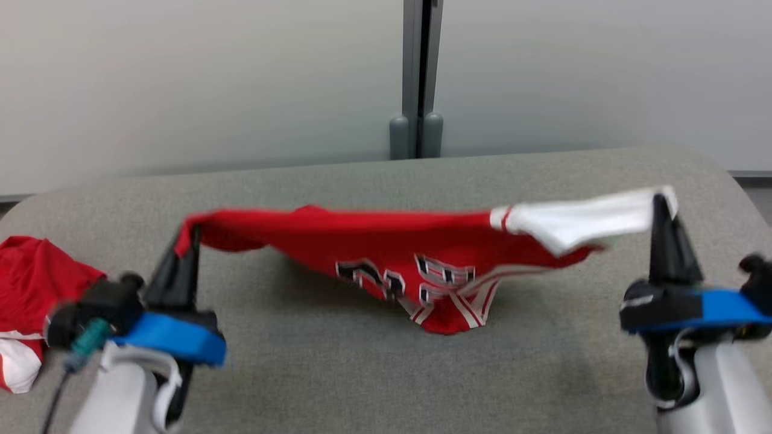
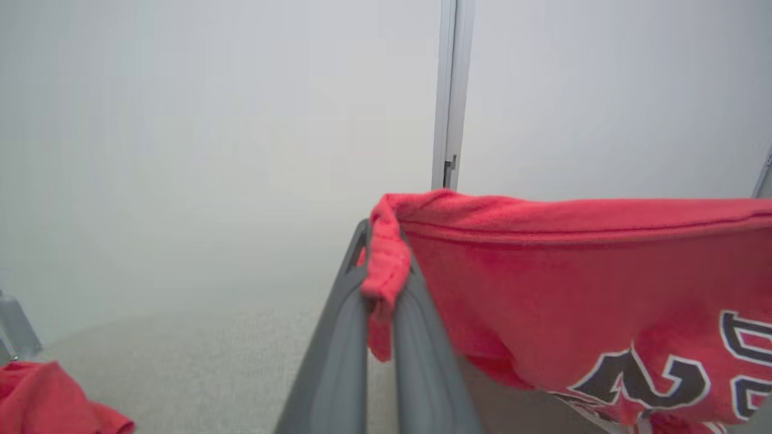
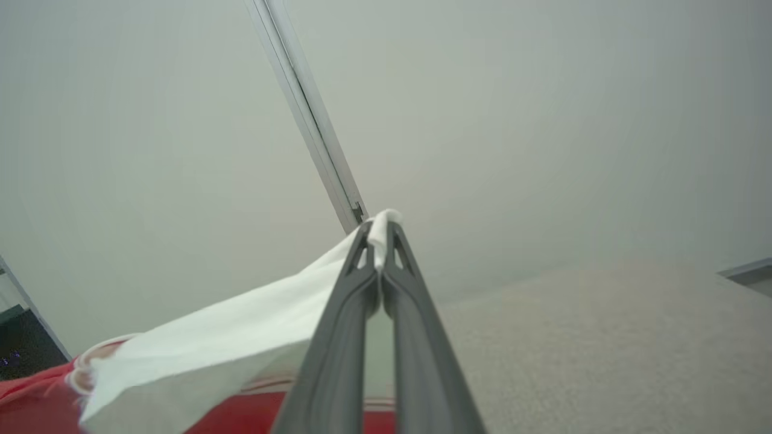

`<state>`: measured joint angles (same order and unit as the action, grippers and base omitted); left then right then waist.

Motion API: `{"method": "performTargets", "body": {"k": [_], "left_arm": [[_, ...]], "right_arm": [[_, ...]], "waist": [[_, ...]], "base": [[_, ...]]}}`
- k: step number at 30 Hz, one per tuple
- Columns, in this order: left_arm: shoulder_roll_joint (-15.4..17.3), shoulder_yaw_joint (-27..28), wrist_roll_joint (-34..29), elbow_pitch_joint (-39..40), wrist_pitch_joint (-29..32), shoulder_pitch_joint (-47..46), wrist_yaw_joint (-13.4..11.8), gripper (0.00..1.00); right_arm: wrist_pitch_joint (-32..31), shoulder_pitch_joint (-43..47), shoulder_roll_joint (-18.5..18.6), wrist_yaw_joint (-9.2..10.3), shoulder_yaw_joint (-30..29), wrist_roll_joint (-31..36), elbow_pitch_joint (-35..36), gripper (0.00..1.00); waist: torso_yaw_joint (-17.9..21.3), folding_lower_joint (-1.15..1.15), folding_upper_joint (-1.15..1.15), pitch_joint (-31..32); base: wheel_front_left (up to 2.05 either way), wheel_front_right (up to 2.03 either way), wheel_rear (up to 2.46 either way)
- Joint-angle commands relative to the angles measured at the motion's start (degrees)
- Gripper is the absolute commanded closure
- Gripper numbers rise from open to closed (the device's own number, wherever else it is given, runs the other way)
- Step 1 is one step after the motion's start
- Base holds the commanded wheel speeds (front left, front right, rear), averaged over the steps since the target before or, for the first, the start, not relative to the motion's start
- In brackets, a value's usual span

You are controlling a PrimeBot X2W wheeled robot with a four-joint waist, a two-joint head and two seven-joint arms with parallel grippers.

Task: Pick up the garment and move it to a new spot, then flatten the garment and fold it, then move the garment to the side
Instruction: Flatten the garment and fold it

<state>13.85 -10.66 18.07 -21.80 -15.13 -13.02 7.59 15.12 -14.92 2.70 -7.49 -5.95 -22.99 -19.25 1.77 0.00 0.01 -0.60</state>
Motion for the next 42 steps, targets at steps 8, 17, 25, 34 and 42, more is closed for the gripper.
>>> {"method": "performTargets", "body": {"k": [8, 17, 25, 34, 42], "left_arm": [[6.6, 0.0, 1.1, 6.5, 0.0, -15.3, -0.2, 1.0], [12.2, -2.4, 3.8, 3.4, 0.3, -25.6, -0.2, 1.0], [18.3, -3.2, 5.7, -1.3, 0.0, -38.7, -0.2, 1.0], [17.3, -1.6, 6.2, -2.0, 0.0, -51.5, -0.2, 1.0], [15.1, -2.9, 8.7, -5.3, -0.1, -40.0, -0.2, 1.0]], "right_arm": [[0.0, -12.9, 0.3, -0.01, -1.0, 1.9, 10.8, 1.0], [-1.3, -25.3, 0.4, -0.01, 0.4, 9.3, 8.4, 1.0], [-1.3, -44.4, 0.4, 0.01, 0.8, 16.1, 0.4, 1.0], [0.0, -63.4, 0.5, 0.02, -3.1, 22.8, -6.7, 1.0], [0.1, -50.6, 0.4, 0.03, -2.8, 18.8, -5.8, 1.0]], "waist": [[0.5, 0.0, -0.01, 2.8], [0.9, 0.0, -0.01, -1.0], [1.4, 0.0, -0.01, -13.8], [1.8, 0.0, -0.01, -20.0], [2.8, 0.0, -0.01, -20.2]], "base": [[0.0, 0.0, 0.0], [0.0, 0.0, 0.0], [0.0, 0.0, 0.0], [0.0, 0.0, 0.0], [0.0, 0.0, 0.0]]}}
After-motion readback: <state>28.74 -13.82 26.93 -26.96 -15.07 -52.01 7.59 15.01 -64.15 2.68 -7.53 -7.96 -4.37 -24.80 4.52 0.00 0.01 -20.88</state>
